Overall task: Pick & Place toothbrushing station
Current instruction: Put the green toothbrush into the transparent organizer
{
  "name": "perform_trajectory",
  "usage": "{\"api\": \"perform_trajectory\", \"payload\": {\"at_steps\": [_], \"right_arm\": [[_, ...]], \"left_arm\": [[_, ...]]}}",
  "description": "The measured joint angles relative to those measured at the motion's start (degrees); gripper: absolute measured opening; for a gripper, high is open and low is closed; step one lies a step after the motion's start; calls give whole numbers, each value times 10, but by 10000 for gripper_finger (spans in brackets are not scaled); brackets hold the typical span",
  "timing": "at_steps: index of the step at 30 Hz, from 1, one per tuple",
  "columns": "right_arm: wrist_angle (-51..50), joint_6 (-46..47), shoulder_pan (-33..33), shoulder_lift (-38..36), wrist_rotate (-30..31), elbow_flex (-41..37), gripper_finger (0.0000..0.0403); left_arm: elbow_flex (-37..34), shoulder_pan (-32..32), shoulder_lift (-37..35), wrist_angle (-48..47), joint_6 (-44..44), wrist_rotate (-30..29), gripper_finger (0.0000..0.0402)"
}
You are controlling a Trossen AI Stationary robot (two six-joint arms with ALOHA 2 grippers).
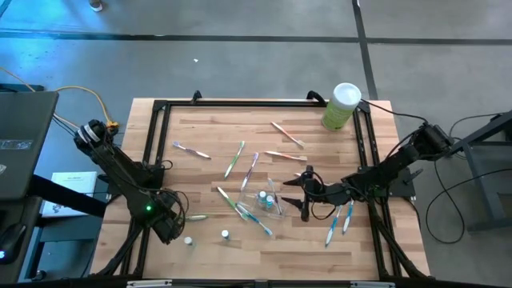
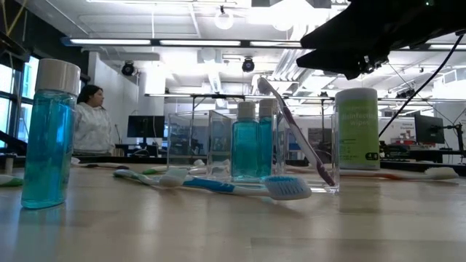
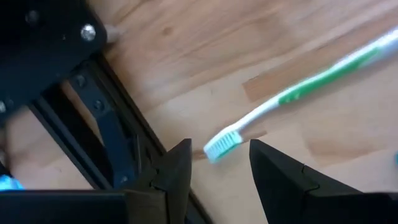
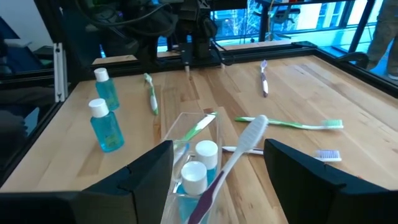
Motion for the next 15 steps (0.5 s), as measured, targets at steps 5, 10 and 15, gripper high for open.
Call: {"api": "perform_trajectory", "payload": {"at_steps": [5, 10, 15], "right_arm": [[0, -1, 0, 0, -1, 0, 243], [-2, -2, 0, 0, -18, 0, 243], [-5, -2, 0, 0, -18, 0, 243]], "left_arm": [[0, 0, 1, 5, 22, -4, 154], [-2, 6, 5, 4, -34, -7, 154], [-2, 8, 8, 16, -46, -8, 154]]}}
